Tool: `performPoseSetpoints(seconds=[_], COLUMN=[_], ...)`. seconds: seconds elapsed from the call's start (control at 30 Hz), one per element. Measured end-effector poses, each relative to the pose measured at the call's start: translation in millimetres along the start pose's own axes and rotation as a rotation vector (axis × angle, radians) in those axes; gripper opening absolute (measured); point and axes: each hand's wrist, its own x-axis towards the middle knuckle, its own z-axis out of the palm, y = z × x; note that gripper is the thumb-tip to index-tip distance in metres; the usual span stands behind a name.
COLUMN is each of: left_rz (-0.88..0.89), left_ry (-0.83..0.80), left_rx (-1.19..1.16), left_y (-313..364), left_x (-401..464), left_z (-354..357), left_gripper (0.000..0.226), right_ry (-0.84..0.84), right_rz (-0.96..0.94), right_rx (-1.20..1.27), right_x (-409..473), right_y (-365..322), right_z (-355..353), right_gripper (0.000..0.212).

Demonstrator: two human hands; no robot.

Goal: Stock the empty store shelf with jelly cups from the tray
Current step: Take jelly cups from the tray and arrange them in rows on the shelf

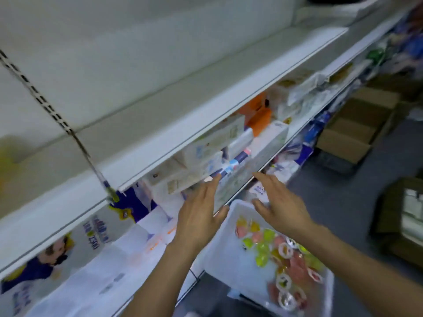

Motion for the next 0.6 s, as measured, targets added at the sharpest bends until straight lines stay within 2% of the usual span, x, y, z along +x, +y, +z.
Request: performPoseSetpoints(seconds=[0.13, 0.27, 0.47, 0.6], left_rz=[-0.054, -0.115, -0.306, -0.38], left_ry=[-0.237, -0.435, -0.662, -0.701], left_rx=[-0.054, -0.079, -0.157, -0.102], left_y=[2, -19, -61, -85], left_x=[10, 21, 24, 21], left_z=[71, 148, 269, 340], left_gripper=[0.068, 0.061, 0.054, 0.059], right_ry=[-0.168, -0.398, -0.674, -0.782], right_rz=[0.245, 0.378, 0.377, 0.301], right_rx=[0.03, 0.006, -0.082, -0.246], right_x=[-37, -63, -88, -91], right_y=[60, 105, 143, 155], right_z=[36, 90, 194, 257], right_gripper=[0.059, 0.057, 0.051, 0.049])
